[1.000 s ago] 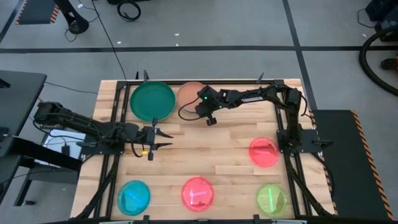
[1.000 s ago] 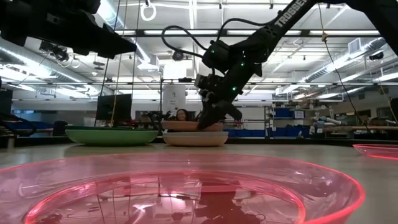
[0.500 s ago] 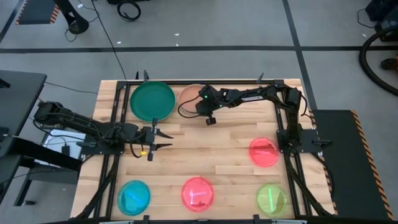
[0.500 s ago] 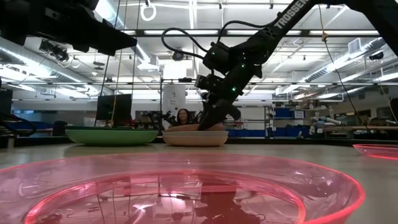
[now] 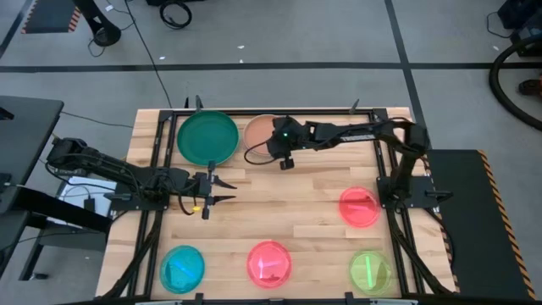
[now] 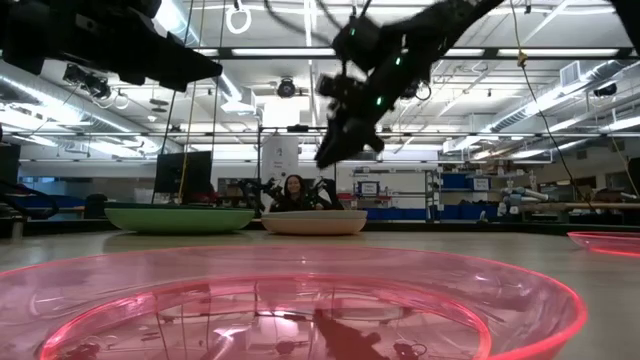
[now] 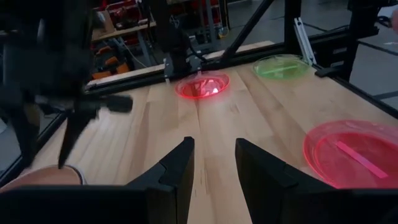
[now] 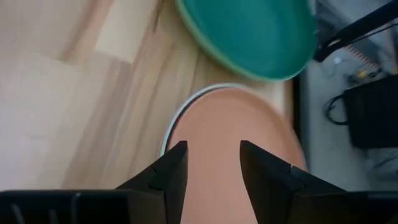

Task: Stack plastic plates
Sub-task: Stack the orange plate on top of the blue plate, then stack the stack plates on top of the dark green plate

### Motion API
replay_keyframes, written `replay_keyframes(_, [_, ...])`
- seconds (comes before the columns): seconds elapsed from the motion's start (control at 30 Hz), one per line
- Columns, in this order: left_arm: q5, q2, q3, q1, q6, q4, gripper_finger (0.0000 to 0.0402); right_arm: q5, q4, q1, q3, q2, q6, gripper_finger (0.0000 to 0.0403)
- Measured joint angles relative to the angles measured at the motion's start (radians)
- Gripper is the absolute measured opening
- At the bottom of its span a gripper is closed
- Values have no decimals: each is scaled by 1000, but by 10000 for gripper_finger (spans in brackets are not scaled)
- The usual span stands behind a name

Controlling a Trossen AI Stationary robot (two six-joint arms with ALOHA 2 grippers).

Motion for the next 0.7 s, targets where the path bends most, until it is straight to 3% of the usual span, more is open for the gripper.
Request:
replay_keyframes(0.1, [0, 0, 0, 3, -22, 3, 125, 44, -66, 21, 0, -75, 44, 154])
replay_keyframes(0.2, [0, 34, 0, 15, -55, 14, 125, 84, -151, 48, 0, -148, 186, 154])
replay_keyframes(0.47, [-26, 287, 19, 116, -115, 250, 125, 141, -365, 278, 0, -252, 624, 144])
replay_keyframes(0.7, [-33, 521, 275, 293, -147, -49, 125, 346, -387, 521, -37, -231, 834, 138])
